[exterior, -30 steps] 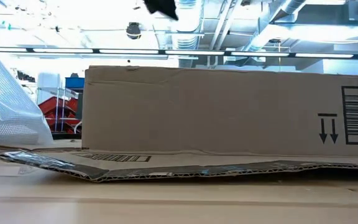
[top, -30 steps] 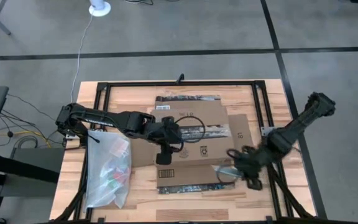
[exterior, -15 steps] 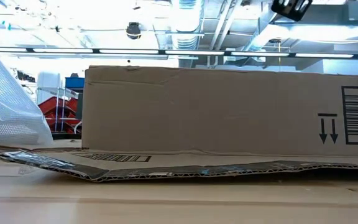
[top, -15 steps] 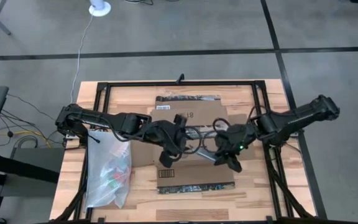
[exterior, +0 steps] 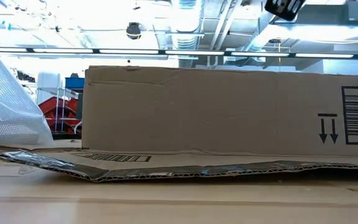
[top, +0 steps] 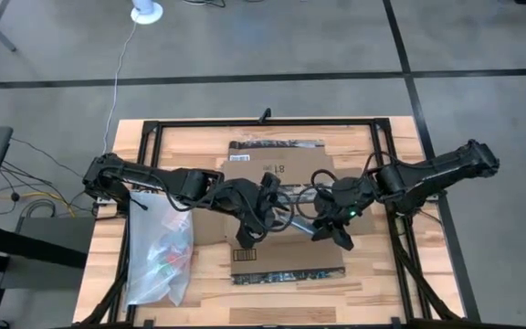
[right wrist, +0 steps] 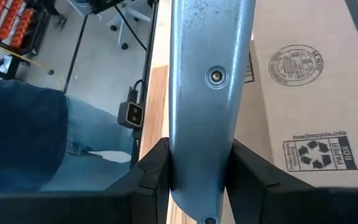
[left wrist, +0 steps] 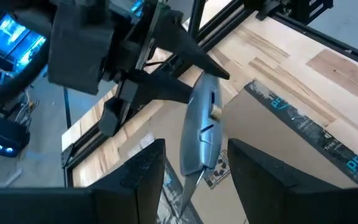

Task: Unpack boxes
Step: Break down the box until it is fully flat

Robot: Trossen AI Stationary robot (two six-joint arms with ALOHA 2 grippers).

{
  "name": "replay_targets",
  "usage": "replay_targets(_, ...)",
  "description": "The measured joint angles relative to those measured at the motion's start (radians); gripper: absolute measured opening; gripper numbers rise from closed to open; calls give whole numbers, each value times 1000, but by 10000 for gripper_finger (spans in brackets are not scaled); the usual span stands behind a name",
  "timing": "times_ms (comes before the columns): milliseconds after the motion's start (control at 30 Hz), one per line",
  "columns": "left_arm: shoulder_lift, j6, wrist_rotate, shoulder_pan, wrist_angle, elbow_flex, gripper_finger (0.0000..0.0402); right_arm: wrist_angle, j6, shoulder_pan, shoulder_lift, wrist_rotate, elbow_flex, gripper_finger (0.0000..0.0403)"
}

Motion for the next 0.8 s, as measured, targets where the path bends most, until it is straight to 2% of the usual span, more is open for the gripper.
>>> replay_targets(233, 21, 0, 46, -12, 58, 2, 162, 8, -15, -6, -1, -7, 0, 99)
replay_targets(433, 64, 17, 41, -24, 93, 0, 162, 25, -23, -24, 0, -17, -1, 99)
replay_targets(800, 68, 42, 68, -31, 162, 0, 162, 26, -42, -19, -1, -16, -1, 99)
